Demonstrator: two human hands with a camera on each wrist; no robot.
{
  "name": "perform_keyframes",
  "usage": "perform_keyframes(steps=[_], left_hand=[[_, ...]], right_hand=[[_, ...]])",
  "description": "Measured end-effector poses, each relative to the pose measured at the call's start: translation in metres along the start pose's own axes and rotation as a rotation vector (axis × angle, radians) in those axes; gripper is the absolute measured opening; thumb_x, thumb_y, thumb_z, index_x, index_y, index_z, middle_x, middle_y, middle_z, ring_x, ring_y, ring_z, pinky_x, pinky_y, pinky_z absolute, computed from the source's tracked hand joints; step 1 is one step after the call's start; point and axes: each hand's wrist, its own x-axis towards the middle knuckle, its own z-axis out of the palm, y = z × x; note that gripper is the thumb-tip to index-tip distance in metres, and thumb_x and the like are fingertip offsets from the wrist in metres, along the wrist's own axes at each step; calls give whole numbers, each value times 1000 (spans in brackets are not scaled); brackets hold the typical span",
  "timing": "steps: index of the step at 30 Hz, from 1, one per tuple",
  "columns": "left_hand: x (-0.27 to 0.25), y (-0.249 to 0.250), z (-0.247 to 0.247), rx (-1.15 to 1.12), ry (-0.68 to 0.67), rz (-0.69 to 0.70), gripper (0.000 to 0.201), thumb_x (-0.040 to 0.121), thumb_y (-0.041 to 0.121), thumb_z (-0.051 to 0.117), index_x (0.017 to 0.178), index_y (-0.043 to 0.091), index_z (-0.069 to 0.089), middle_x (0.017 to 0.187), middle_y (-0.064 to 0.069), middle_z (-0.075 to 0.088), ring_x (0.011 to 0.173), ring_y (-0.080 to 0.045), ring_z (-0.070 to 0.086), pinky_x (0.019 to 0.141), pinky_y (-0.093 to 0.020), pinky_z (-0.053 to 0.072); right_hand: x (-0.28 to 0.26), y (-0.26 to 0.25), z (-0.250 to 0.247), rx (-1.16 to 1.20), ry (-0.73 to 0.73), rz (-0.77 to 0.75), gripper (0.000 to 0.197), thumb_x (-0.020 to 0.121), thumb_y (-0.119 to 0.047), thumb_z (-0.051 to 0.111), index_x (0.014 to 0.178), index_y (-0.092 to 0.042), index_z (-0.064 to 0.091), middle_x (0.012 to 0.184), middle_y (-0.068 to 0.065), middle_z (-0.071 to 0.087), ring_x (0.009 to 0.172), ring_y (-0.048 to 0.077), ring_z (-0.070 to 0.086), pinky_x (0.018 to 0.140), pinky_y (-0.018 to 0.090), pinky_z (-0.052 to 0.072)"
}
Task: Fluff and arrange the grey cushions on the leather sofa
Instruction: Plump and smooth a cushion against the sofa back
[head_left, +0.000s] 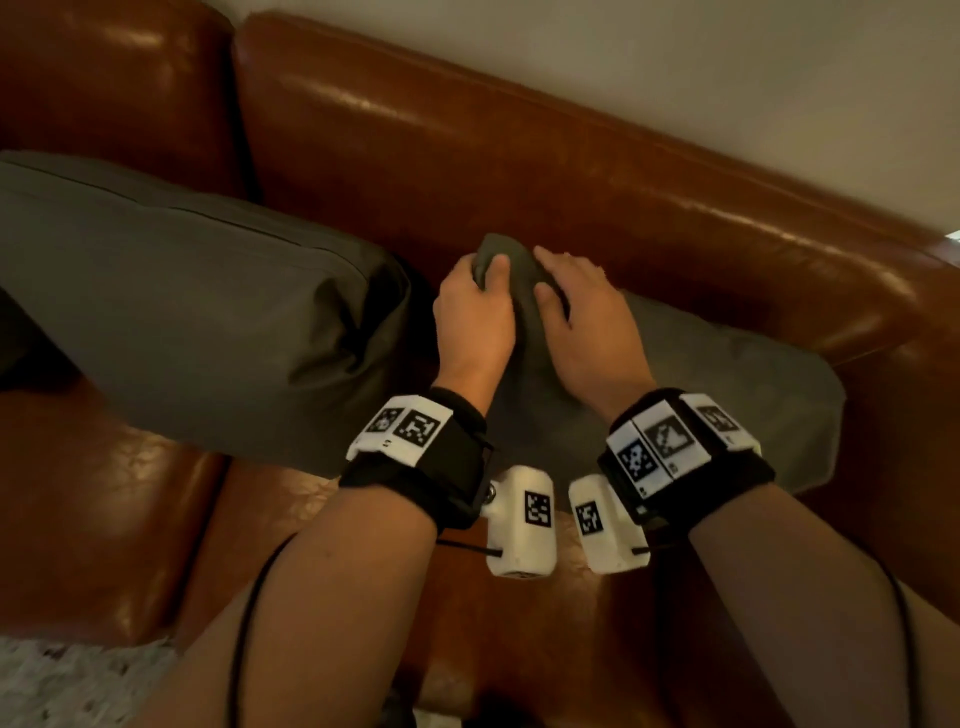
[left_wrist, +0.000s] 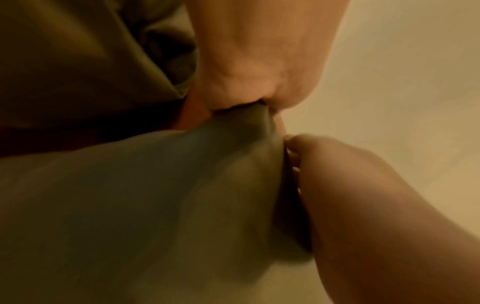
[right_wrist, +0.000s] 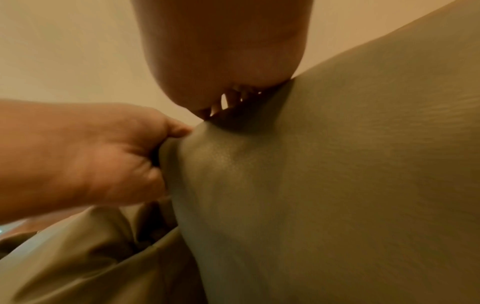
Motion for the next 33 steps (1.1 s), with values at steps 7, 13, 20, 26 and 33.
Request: perform_keyframes(steps=[7,13,20,26,33], left_hand=[[-1,13,-7,-27,100,39,36,98,25,44,134,20,45,125,-1,53,112,-16,53,98,-33,43],[-57,42,43,724,-81,651,20,92,27,51,107,21,63,117,0,56,119,-21,46,110,-47,29],[-105,41,146,958,-703,816,18,96,28,50,106,21,63,112,2,52,107,-17,46,96,-35,34],[-95,38,212,1190,-804,875,25,96,26,50,119,20,59,120,-4,47,111,-23,46,94,-42,42],[-87,46,262,1433,-774,756,32,86,58,57,95,28,59,101,1,54,90,-20,52,79,-40,45]], right_hand=[[-59,60,-25,-172,119,191,46,103,-39,38,145,-22,45,152,6,42,147,22,26,121,44,10],[-102,119,-52,-20,336,412,46,98,-37,41,135,-14,56,140,11,50,133,32,40,111,49,32],[-133,174,-77,276,622,698,31,99,-26,47,125,-14,59,130,11,54,120,27,49,102,37,38],[-131,242,-67,769,403,884,36,85,-55,54,78,-24,71,77,2,69,84,29,67,83,57,54],[-143,233,-76,665,295,731,25,89,-37,64,83,-13,70,76,3,68,73,17,63,66,32,47]])
